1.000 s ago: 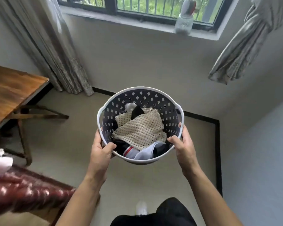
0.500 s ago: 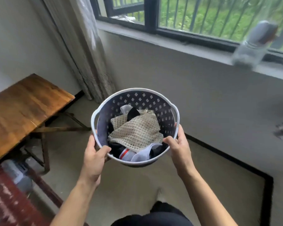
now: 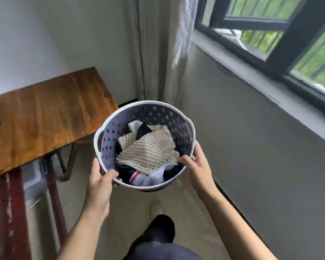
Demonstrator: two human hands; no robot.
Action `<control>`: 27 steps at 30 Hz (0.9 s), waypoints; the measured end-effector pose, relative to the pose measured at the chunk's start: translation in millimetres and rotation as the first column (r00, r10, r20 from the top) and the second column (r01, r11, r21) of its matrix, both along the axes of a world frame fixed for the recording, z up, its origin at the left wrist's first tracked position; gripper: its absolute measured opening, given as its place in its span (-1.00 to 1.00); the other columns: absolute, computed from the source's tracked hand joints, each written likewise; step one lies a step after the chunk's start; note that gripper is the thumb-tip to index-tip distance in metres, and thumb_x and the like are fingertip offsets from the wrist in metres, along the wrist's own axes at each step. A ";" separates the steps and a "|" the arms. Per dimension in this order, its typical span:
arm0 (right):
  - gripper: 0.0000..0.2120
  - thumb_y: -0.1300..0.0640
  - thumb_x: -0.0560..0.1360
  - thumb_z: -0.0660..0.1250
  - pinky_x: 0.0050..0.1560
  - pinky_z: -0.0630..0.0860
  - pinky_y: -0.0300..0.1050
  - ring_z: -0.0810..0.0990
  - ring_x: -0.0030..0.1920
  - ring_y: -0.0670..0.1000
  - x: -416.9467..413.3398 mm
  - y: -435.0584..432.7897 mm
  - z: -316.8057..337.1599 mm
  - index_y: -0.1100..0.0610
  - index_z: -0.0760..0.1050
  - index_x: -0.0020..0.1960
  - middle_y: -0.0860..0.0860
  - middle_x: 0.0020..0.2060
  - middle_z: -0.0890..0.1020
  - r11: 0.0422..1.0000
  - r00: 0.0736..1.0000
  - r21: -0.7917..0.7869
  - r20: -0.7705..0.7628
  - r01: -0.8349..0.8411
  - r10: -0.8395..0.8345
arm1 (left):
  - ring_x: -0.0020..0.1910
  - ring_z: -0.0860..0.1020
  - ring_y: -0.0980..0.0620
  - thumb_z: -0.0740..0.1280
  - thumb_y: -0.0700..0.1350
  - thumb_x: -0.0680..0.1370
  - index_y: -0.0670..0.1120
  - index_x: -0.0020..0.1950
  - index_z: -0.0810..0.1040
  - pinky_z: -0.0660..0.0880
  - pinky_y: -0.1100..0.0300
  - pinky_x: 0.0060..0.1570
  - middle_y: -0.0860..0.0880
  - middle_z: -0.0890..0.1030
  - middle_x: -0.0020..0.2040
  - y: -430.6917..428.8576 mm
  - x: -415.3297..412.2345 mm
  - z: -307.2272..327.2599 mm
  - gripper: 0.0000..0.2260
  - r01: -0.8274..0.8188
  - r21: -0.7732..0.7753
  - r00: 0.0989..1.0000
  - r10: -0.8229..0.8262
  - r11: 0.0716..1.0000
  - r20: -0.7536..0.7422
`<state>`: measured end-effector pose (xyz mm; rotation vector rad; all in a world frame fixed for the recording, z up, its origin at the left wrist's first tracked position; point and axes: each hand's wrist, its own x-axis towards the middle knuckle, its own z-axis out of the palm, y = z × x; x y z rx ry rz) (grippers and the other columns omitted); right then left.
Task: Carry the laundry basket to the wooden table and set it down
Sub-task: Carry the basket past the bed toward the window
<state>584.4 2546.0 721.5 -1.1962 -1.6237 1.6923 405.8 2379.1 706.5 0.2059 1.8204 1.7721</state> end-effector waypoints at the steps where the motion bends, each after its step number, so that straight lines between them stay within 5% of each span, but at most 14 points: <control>1: -0.45 0.20 0.37 0.31 0.35 0.58 0.16 0.69 0.17 0.09 -13.5 16.8 1.6 -0.10 0.55 0.34 0.00 0.15 0.74 1.000 1.000 -0.003 0.006 -0.004 0.004 | -0.06 0.46 -0.05 0.27 -0.32 0.44 0.09 0.13 0.58 0.39 0.09 -0.14 -0.08 0.59 -0.05 15.8 -12.8 -0.1 -0.61 -0.007 -0.007 1.000 0.007 1.000 0.002; 5: -0.53 0.37 0.50 0.31 -0.03 0.54 -0.33 0.64 -0.14 -0.23 -65.4 90.1 14.5 0.01 0.55 0.34 -0.10 -0.04 0.72 1.000 1.000 0.019 -0.019 -0.019 0.019 | -0.13 0.53 0.06 0.23 -0.43 0.52 0.05 0.18 0.57 0.42 0.15 -0.17 0.04 0.66 -0.09 88.4 -62.9 17.4 -0.58 0.003 0.020 1.000 -0.003 1.000 -0.002; 10: -0.49 0.23 0.41 0.33 0.06 0.59 -0.19 0.65 -0.03 -0.12 -128.3 165.5 12.2 -0.04 0.55 0.33 -0.05 0.05 0.73 1.000 1.000 0.007 -0.004 -0.016 0.016 | 0.04 0.56 0.03 0.22 -0.39 0.54 -0.03 0.41 0.48 0.46 0.16 -0.10 -0.05 0.66 0.17 164.7 -128.9 18.6 -0.51 0.018 -0.037 1.000 -0.019 0.999 -0.009; 16: -0.52 0.40 0.47 0.32 -0.10 0.55 -0.46 0.68 -0.15 -0.30 -216.0 245.9 -33.3 0.08 0.55 0.33 -0.06 -0.01 0.72 0.988 0.988 -0.086 0.077 -0.129 0.136 | 0.00 0.55 -0.09 0.22 -0.33 0.53 0.16 0.14 0.53 0.44 0.09 -0.17 -0.10 0.67 0.11 232.2 -207.3 -19.1 -0.60 -0.039 -0.196 0.996 0.055 0.980 0.073; 20: -0.53 0.32 0.44 0.33 0.17 0.64 -0.09 0.73 0.00 -0.14 -288.5 300.7 -64.5 -0.17 0.57 0.19 -0.13 -0.03 0.78 0.961 0.952 -0.158 0.170 -0.229 0.255 | 0.20 0.59 -0.22 0.21 -0.32 0.56 0.17 0.26 0.50 0.54 -0.06 -0.03 -0.11 0.64 0.26 264.3 -257.5 -35.9 -0.56 -0.148 -0.287 0.975 0.188 0.947 0.119; 23: -0.53 0.12 0.32 0.35 0.29 0.63 0.18 0.75 0.08 -0.05 -353.4 333.2 -71.3 -0.15 0.55 0.22 -0.09 0.01 0.78 0.909 0.889 -0.179 0.203 -0.378 0.410 | 0.16 0.59 -0.17 0.18 -0.36 0.58 0.08 0.35 0.48 0.53 -0.05 -0.02 -0.13 0.62 0.29 276.2 -299.3 -37.5 -0.54 -0.261 -0.334 0.937 0.321 0.906 0.138; 27: -0.48 -0.11 0.21 0.39 0.27 0.60 0.26 0.72 0.17 0.14 -449.7 364.6 -82.4 -0.09 0.53 0.17 0.02 0.10 0.76 0.787 0.739 -0.131 0.279 -0.603 0.613 | 0.30 0.56 -0.30 0.18 -0.41 0.54 -0.05 0.40 0.47 0.52 -0.07 0.01 -0.18 0.60 0.27 276.0 -357.1 -46.0 -0.52 -0.413 -0.354 0.859 0.489 0.839 0.155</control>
